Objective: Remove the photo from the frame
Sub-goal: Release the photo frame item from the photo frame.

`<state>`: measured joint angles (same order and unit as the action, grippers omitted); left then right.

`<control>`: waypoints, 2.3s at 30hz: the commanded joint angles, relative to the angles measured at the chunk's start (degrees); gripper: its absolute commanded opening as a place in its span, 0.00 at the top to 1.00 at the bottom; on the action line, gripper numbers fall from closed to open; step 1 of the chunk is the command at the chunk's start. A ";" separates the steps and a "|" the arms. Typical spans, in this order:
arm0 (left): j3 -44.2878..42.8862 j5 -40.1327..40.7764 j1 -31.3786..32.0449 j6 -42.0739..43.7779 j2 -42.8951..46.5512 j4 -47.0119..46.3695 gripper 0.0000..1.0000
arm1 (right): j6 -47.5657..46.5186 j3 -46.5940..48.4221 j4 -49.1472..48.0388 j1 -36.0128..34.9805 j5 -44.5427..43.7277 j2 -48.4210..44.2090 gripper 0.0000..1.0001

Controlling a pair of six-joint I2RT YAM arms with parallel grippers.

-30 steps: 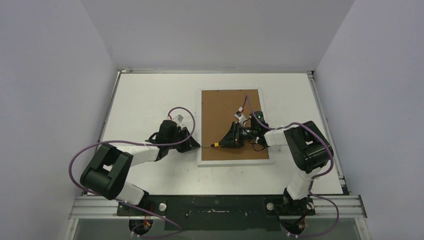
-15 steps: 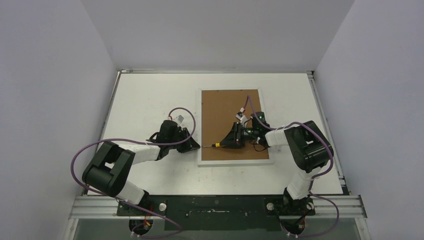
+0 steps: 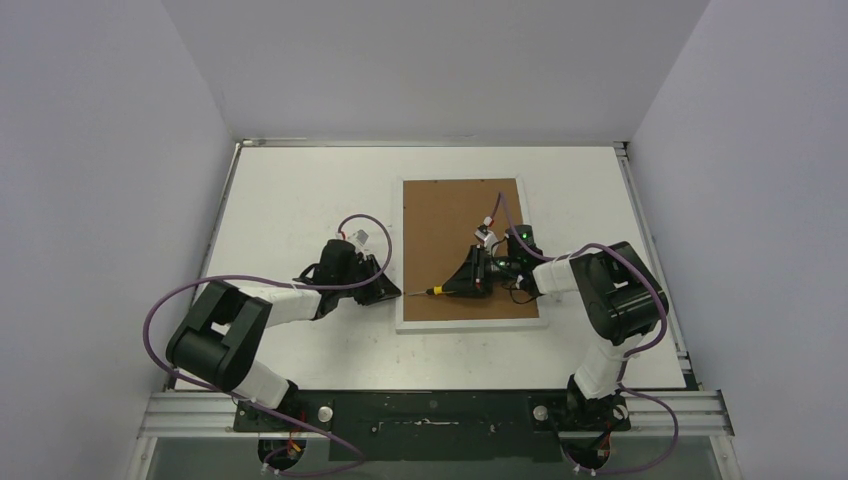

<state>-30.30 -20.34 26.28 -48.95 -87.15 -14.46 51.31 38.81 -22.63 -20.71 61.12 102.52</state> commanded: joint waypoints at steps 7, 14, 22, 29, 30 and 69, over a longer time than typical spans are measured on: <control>-2.22 -1.45 0.30 -0.29 -0.82 -4.00 0.84 | 2.53 0.19 -6.28 -0.98 -2.21 0.59 0.95; -2.34 -1.45 0.98 -0.61 -1.40 -4.63 0.86 | 2.91 0.47 -6.32 -2.16 -2.40 1.17 0.95; -2.57 -1.38 1.23 -0.47 -1.80 -4.76 0.87 | 0.54 1.70 -1.17 -2.61 -2.00 -0.11 0.95; -3.22 -1.22 1.23 0.02 -1.64 -3.60 0.87 | -4.40 2.01 6.88 0.82 -1.44 -3.25 0.95; -3.25 -1.18 1.23 0.07 -1.57 -3.49 0.87 | -5.14 2.19 7.99 1.05 -1.42 -3.55 0.95; -2.65 -1.28 2.19 -0.36 -2.01 -4.29 0.88 | -1.85 3.75 2.95 -0.56 -1.52 1.69 0.95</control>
<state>-31.29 -20.84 27.42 -49.12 -88.44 -15.70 50.17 40.84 -18.06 -20.69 61.19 102.54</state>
